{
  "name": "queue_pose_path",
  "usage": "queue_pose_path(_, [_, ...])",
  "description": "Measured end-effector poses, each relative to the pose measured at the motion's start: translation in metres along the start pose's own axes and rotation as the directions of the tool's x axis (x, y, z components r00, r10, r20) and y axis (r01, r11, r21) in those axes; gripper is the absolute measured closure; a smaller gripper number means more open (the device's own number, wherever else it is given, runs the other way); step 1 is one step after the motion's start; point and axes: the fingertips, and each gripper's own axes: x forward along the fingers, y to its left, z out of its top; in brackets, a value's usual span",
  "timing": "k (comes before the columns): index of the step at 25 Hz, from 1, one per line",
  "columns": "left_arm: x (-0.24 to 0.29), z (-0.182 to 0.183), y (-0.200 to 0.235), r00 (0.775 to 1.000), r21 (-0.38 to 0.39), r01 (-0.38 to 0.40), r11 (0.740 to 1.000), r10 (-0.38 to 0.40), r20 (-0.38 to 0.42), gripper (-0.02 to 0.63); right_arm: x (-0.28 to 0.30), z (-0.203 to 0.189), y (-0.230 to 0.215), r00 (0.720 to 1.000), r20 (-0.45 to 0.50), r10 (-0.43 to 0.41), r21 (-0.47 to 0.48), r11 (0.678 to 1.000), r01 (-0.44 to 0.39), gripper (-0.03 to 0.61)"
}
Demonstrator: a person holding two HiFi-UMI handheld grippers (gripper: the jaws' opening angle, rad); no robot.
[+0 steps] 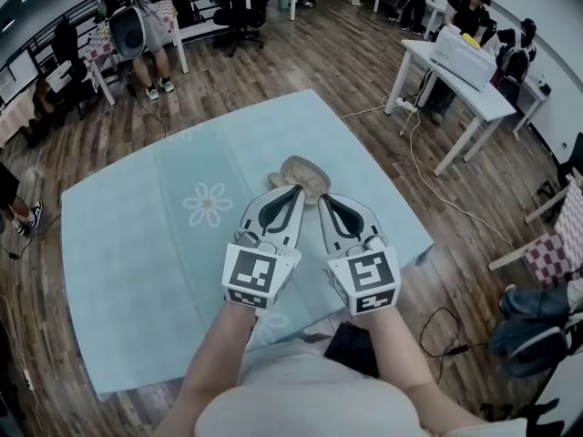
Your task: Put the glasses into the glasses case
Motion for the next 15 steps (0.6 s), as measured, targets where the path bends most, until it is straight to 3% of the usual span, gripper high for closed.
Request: queue_pose_path(15, [-0.006,0.010,-0.007,0.999,0.004,0.011,1.000,-0.011,0.037,0.606,-0.010,0.014,0.003,0.999,0.040,-0.008,-0.011,1.000,0.008,0.574])
